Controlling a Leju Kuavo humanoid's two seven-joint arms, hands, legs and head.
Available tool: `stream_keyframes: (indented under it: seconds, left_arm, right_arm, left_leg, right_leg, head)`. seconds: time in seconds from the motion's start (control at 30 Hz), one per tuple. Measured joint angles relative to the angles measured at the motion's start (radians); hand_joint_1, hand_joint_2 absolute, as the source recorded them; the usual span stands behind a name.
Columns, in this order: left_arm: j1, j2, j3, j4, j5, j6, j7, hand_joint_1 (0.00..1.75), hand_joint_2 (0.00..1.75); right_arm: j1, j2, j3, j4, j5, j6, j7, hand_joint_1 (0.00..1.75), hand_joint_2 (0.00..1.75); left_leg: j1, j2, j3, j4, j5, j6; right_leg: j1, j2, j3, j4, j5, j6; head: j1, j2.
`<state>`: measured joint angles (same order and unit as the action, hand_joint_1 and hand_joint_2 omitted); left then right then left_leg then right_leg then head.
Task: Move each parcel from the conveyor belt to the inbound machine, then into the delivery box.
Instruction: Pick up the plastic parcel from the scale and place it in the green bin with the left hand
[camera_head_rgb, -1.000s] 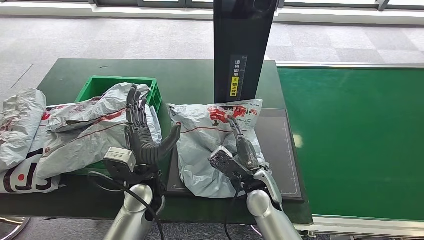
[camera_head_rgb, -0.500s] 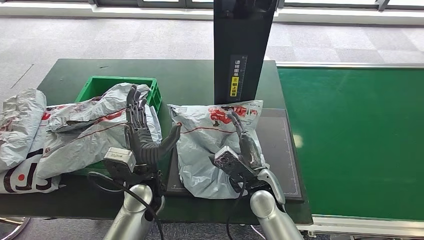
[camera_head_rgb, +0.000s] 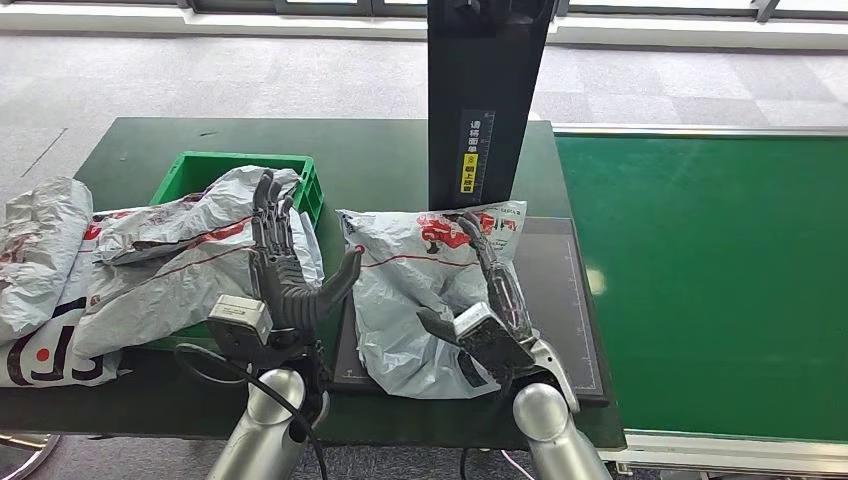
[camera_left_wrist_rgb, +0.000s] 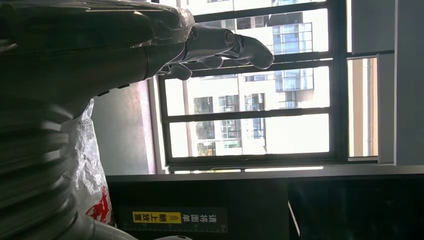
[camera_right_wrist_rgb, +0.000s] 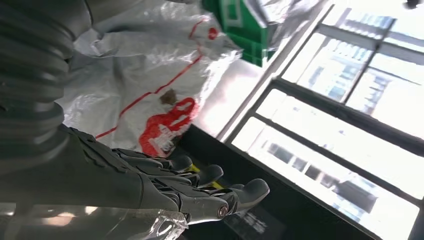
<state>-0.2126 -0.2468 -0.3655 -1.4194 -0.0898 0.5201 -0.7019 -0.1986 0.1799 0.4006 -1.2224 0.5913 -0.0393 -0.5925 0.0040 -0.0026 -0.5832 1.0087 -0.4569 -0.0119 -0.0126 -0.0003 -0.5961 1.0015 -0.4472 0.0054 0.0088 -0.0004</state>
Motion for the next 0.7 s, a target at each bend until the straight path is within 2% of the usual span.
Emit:
stream_keyframes:
  seconds: [0.2, 0.27, 0.33, 0.4, 0.47, 0.5, 0.53, 0.57, 0.7]
  left_arm:
    - [-0.004, 0.0, 0.0, 0.005, -0.007, -0.004, 0.0, 0.0, 1.75]
    - [-0.01, 0.0, 0.0, 0.009, -0.042, -0.002, 0.026, 0.0, 1.75]
    - [-0.032, 0.003, -0.004, 0.04, -0.147, 0.007, 0.087, 0.0, 1.75]
    - [-0.062, 0.005, -0.008, 0.111, -0.268, 0.016, 0.116, 0.0, 1.75]
    - [-0.082, 0.004, -0.008, 0.184, -0.345, 0.019, 0.111, 0.0, 1.75]
    - [-0.09, 0.002, -0.009, 0.212, -0.37, 0.019, 0.113, 0.0, 1.75]
    - [-0.096, 0.0, -0.009, 0.237, -0.389, 0.018, 0.117, 0.0, 1.75]
    - [-0.102, -0.002, -0.01, 0.256, -0.402, 0.017, 0.121, 0.0, 1.75]
    - [-0.112, -0.011, -0.015, 0.301, -0.427, 0.01, 0.136, 0.0, 1.75]
  right_arm:
    - [0.029, -0.012, -0.003, -0.12, -0.126, 0.058, -0.077, 0.0, 1.75]
    - [0.049, -0.014, -0.011, -0.189, -0.137, 0.027, -0.095, 0.0, 1.75]
    - [0.067, -0.013, -0.03, -0.288, -0.101, -0.106, -0.105, 0.0, 1.75]
    - [0.072, -0.01, -0.063, -0.386, -0.064, -0.383, -0.104, 0.0, 1.75]
    - [0.082, -0.008, -0.098, -0.457, -0.05, -0.665, -0.098, 0.0, 1.75]
    - [0.09, -0.006, -0.112, -0.482, -0.044, -0.739, -0.097, 0.0, 1.75]
    - [0.097, -0.004, -0.124, -0.505, -0.039, -0.768, -0.098, 0.0, 1.75]
    - [0.103, -0.001, -0.133, -0.523, -0.033, -0.757, -0.101, 0.0, 1.75]
    - [0.114, 0.007, -0.159, -0.573, -0.019, -0.67, -0.106, 0.0, 1.75]
  left_leg:
    - [0.0, 0.0, 0.0, 0.0, 0.0, 0.0]
    - [0.0, 0.0, 0.0, 0.0, 0.0, 0.0]
    - [0.0, -0.001, 0.0, 0.0, 0.0, 0.001]
    - [-0.001, -0.001, 0.0, 0.0, 0.001, 0.001]
    - [-0.001, 0.001, 0.001, 0.0, 0.0, 0.001]
    - [-0.001, 0.002, 0.001, 0.0, 0.0, 0.001]
    - [-0.002, 0.003, 0.001, 0.0, 0.0, 0.002]
    - [-0.002, 0.004, 0.001, 0.0, -0.001, 0.002]
    - [-0.002, 0.004, 0.001, 0.0, -0.001, 0.002]
  right_leg:
    - [0.0, 0.0, 0.0, 0.0, 0.0, 0.0]
    - [0.0, 0.0, 0.0, 0.0, 0.0, 0.0]
    - [0.0, -0.001, 0.0, 0.0, 0.0, 0.0]
    - [-0.001, -0.002, 0.001, 0.0, 0.0, 0.0]
    - [-0.001, 0.0, 0.001, 0.0, 0.001, 0.001]
    - [-0.002, 0.001, 0.001, 0.0, 0.001, 0.001]
    - [-0.002, 0.002, 0.0, 0.0, 0.001, 0.001]
    - [-0.002, 0.003, 0.0, 0.0, 0.001, 0.001]
    - [-0.002, 0.003, 0.0, 0.0, 0.001, 0.001]
  head:
    - [0.0, 0.0]
    - [0.0, 0.0]
    - [0.0, 0.0]
    - [0.0, 0.0]
    - [0.0, 0.0]
    - [0.0, 0.0]
    - [0.0, 0.0]
    - [0.0, 0.0]
    - [0.0, 0.0]
